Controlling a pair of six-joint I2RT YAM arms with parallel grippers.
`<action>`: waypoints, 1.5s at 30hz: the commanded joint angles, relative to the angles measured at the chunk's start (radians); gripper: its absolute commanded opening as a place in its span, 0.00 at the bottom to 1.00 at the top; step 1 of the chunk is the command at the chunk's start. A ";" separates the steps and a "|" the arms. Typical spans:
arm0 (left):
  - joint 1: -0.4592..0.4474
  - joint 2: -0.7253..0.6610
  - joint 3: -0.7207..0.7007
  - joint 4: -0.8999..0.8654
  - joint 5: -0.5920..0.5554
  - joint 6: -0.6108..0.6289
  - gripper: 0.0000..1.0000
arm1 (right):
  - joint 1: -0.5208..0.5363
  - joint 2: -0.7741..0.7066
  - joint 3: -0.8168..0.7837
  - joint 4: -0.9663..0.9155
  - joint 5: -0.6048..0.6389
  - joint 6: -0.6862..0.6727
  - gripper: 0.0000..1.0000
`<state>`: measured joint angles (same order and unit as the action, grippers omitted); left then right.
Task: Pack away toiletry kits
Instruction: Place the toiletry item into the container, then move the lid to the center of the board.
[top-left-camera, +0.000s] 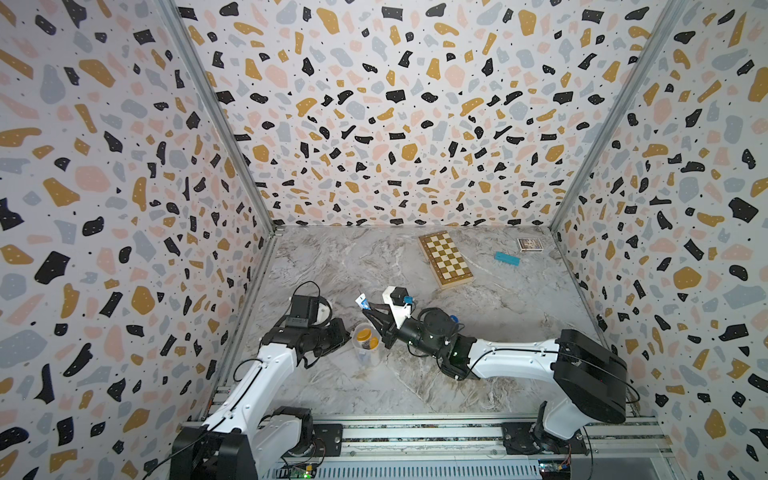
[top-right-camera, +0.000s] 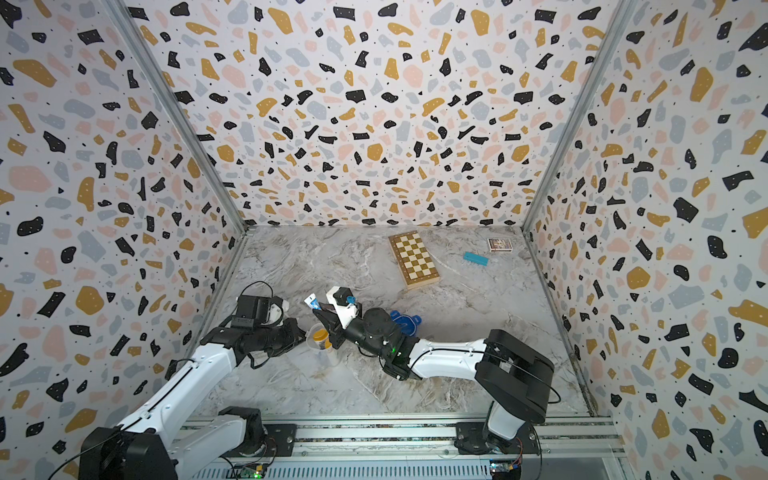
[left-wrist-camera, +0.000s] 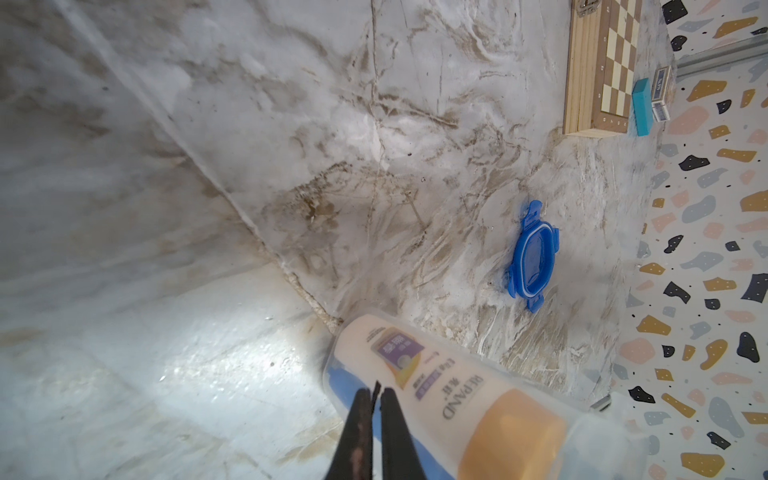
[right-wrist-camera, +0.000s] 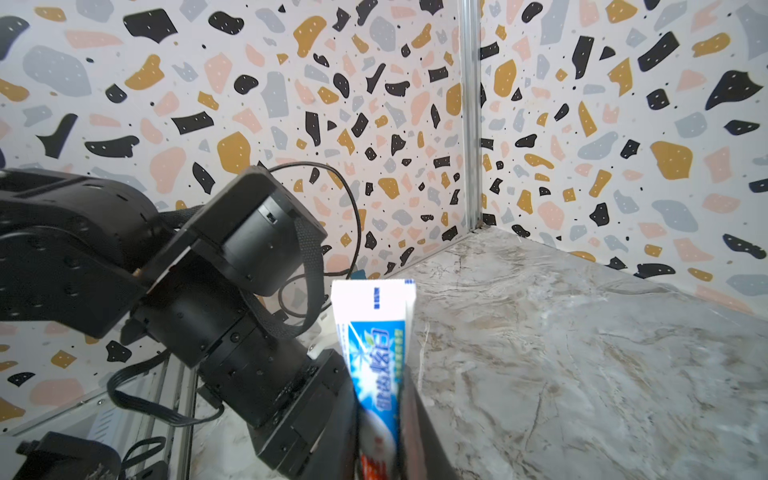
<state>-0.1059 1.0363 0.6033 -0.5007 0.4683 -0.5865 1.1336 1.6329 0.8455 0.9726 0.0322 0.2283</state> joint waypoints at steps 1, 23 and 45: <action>0.011 -0.001 0.040 -0.013 0.018 0.013 0.08 | 0.020 0.033 0.012 0.135 0.044 0.020 0.18; 0.028 -0.045 0.044 -0.039 0.020 0.017 0.08 | 0.087 0.100 -0.037 0.218 0.092 0.030 0.50; 0.031 -0.099 0.125 -0.069 -0.087 0.021 0.16 | -0.574 -0.270 0.154 -1.482 -0.125 0.220 0.50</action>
<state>-0.0795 0.9390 0.6922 -0.5671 0.4099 -0.5858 0.5968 1.3212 1.0035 -0.2806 0.0257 0.4648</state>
